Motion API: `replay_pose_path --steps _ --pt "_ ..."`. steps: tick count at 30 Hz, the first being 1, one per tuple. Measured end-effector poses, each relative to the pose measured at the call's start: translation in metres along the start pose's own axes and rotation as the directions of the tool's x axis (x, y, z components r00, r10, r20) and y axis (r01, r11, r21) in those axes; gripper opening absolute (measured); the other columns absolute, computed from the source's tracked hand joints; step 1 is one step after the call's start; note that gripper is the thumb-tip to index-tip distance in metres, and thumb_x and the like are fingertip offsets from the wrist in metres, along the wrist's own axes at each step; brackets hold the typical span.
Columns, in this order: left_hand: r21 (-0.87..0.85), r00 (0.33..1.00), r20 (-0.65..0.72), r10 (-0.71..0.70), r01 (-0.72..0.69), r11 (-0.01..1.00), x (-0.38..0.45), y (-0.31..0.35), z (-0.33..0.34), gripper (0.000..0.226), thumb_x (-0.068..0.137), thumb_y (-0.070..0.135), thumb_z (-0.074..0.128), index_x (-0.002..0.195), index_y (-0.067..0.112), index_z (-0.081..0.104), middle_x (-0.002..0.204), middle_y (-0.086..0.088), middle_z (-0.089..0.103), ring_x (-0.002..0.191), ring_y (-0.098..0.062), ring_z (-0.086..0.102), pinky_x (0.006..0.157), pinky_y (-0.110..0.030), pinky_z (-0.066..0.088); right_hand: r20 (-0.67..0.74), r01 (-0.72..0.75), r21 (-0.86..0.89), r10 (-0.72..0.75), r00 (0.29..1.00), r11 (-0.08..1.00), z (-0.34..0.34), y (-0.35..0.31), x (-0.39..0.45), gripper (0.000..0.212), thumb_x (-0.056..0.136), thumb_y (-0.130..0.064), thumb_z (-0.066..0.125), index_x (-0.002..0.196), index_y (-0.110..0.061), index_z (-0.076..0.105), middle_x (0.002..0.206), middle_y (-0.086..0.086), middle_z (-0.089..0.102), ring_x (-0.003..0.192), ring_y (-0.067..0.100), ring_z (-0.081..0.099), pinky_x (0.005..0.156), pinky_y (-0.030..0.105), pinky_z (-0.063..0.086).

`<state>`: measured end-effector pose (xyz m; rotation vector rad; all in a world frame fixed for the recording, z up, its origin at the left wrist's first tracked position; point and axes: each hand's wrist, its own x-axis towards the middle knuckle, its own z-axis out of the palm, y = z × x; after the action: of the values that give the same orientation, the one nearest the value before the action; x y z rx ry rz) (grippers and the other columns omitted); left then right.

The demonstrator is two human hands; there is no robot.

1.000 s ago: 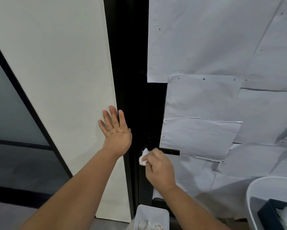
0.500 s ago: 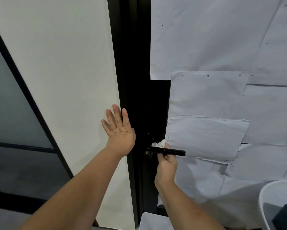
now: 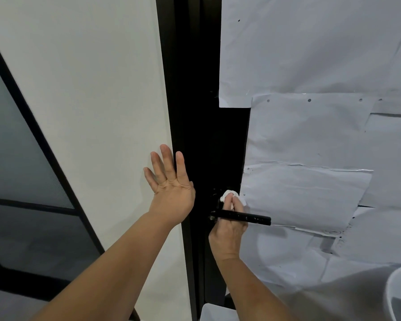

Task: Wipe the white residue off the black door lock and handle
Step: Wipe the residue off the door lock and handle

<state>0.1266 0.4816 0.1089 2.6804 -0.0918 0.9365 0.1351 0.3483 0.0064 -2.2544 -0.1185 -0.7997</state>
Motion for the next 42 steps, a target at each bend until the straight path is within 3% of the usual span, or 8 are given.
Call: replay_pose_path --steps 9,13,17,22,29,33,37,42 --pt "-0.011 1.0 0.006 -0.008 0.008 1.0 0.0 0.0 0.001 0.066 0.094 0.05 -0.008 0.141 0.015 -0.039 0.144 -0.018 -0.046 0.135 -0.051 -0.032 0.107 -0.073 -0.009 0.055 0.076 0.122 -0.083 0.995 0.99 0.005 0.012 -0.016 0.067 0.078 0.009 0.056 0.135 -0.015 0.031 0.135 0.009 0.035 0.125 0.033 0.043 0.104 0.047 0.041" --pt "-0.018 1.0 0.009 -0.007 0.007 1.0 0.0 0.001 0.001 0.066 0.093 0.053 -0.011 0.14 0.015 -0.04 0.144 -0.017 -0.048 0.134 -0.05 -0.034 0.107 -0.072 -0.01 0.027 0.168 0.104 -0.171 0.985 0.98 0.012 0.013 -0.021 0.067 0.079 0.016 0.048 0.142 -0.002 0.034 0.136 0.018 0.038 0.131 0.034 0.038 0.109 0.045 0.035" --pt "-0.023 1.0 -0.011 -0.005 0.005 1.0 0.0 0.001 0.001 0.065 0.097 0.041 0.002 0.139 0.017 -0.041 0.143 -0.016 -0.049 0.133 -0.048 -0.035 0.107 -0.073 -0.009 0.078 0.085 0.172 -0.099 0.992 0.981 0.008 0.011 -0.018 0.066 0.08 0.0 0.05 0.14 -0.022 0.031 0.144 0.003 0.03 0.132 0.026 0.038 0.11 0.031 0.029" --pt "-0.038 1.0 -0.004 -0.004 0.004 0.999 -0.001 0.002 0.0 0.065 0.093 0.051 -0.01 0.139 0.017 -0.042 0.142 -0.015 -0.05 0.134 -0.049 -0.034 0.107 -0.072 -0.011 0.062 0.273 0.053 -0.276 0.959 0.961 0.005 0.024 -0.01 0.074 0.073 0.017 0.054 0.142 -0.007 0.039 0.133 0.015 0.042 0.123 0.031 0.044 0.106 0.041 0.04" --pt "-0.042 0.999 -0.034 -0.006 0.004 0.999 0.001 0.001 0.001 0.075 0.096 0.032 0.019 0.14 0.016 -0.039 0.143 -0.014 -0.049 0.133 -0.048 -0.036 0.106 -0.075 -0.008 0.124 0.4 -0.088 -0.388 0.913 0.912 -0.007 0.043 -0.009 0.076 0.065 0.022 0.054 0.135 -0.006 0.048 0.139 0.01 0.035 0.129 0.03 0.038 0.109 0.042 0.037" --pt "-0.056 1.0 -0.022 -0.004 0.003 0.998 0.0 0.001 0.0 0.071 0.097 0.035 0.013 0.139 0.017 -0.04 0.142 -0.014 -0.05 0.132 -0.048 -0.036 0.106 -0.074 -0.009 0.143 0.309 -0.054 -0.299 0.944 0.95 -0.008 0.034 -0.014 0.074 0.067 0.021 0.052 0.136 -0.005 0.046 0.137 0.014 0.039 0.127 0.031 0.042 0.108 0.04 0.039" --pt "-0.05 1.0 -0.016 -0.003 0.002 0.999 0.001 0.002 0.0 0.078 0.095 0.032 0.022 0.139 0.017 -0.041 0.141 -0.014 -0.051 0.131 -0.048 -0.038 0.106 -0.074 -0.01 0.179 0.253 -0.025 -0.245 0.953 0.967 -0.003 0.026 -0.015 0.065 0.072 0.021 0.049 0.132 -0.003 0.051 0.132 0.019 0.049 0.124 0.032 0.046 0.115 0.031 0.024" --pt "-0.056 1.0 -0.003 -0.009 0.009 0.998 0.0 0.002 -0.002 0.074 0.095 0.034 0.017 0.139 0.017 -0.04 0.142 -0.014 -0.05 0.132 -0.048 -0.037 0.106 -0.074 -0.009 0.274 0.185 0.076 -0.199 0.941 0.98 -0.009 0.013 -0.007 0.044 0.076 0.014 0.048 0.115 0.0 0.062 0.119 0.019 0.056 0.112 0.035 0.053 0.097 0.042 0.048"
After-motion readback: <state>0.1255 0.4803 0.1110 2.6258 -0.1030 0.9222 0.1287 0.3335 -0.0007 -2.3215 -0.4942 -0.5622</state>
